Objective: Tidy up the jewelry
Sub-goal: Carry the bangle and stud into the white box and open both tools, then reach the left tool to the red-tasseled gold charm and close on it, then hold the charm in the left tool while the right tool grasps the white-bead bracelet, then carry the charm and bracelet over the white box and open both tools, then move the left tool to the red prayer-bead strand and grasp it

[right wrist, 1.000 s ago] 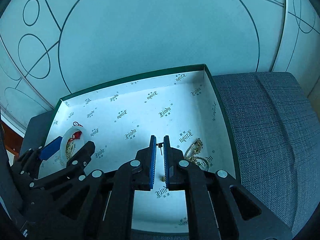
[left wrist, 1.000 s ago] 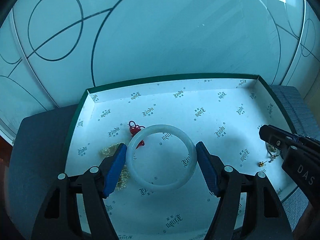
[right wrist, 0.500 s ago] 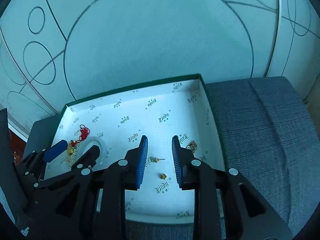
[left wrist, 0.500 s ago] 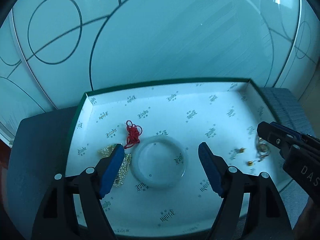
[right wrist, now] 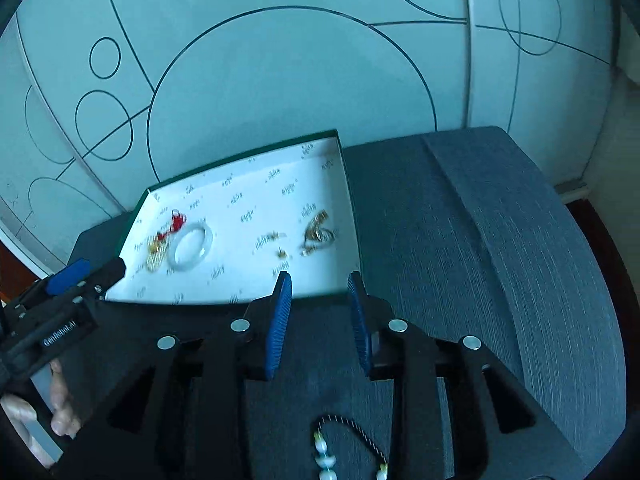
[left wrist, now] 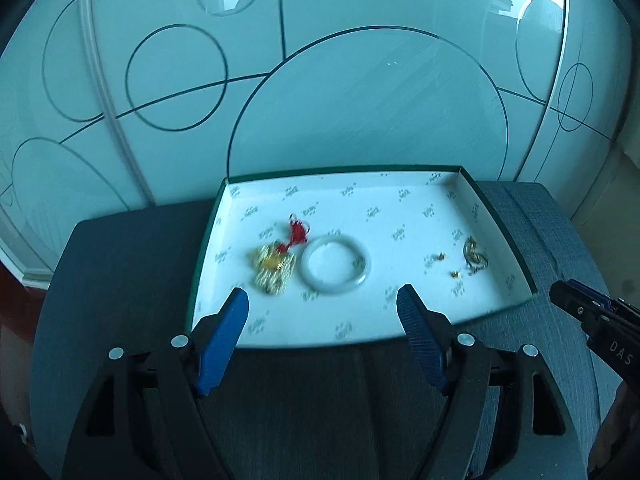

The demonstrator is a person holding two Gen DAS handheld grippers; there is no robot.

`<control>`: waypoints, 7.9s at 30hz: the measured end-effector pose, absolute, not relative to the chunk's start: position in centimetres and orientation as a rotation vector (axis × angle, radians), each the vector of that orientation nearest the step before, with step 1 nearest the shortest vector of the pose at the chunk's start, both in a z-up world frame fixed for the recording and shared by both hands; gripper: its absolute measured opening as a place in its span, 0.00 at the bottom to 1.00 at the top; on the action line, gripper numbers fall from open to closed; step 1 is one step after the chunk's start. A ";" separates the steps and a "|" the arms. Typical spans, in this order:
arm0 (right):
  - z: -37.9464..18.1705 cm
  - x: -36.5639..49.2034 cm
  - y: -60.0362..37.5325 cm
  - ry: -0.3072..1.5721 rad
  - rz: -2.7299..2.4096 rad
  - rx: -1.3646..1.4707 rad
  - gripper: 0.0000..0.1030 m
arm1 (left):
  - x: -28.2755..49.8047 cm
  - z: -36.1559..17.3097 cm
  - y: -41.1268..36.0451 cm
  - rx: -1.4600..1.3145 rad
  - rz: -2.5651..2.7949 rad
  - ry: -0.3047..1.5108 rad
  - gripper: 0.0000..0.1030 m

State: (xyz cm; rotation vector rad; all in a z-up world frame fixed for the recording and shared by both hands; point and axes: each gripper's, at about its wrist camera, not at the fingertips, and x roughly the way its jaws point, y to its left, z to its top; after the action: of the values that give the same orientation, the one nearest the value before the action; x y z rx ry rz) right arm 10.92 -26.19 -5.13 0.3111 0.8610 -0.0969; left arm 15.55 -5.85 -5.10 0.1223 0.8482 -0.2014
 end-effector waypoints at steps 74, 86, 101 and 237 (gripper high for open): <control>-10.4 -0.4 -21.8 0.993 -0.046 0.247 0.28 | 2.4 -11.4 0.7 0.098 -0.181 0.953 0.06; -11.0 1.1 -21.4 1.031 -0.006 0.209 0.28 | 2.9 -11.8 1.1 0.084 -0.172 0.967 0.06; -11.8 -0.2 -20.7 1.052 -0.055 0.097 0.12 | 3.1 -11.3 1.1 0.074 -0.165 0.959 0.06; -3.9 14.3 -24.2 0.855 -0.026 0.340 0.27 | 18.5 -4.7 -4.1 0.030 -0.190 0.891 0.68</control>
State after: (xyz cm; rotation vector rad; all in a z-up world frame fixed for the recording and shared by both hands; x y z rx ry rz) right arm 14.26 -24.20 -3.95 0.3397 0.8553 -0.0257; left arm 18.53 -4.05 -4.73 0.0303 0.8915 -0.1900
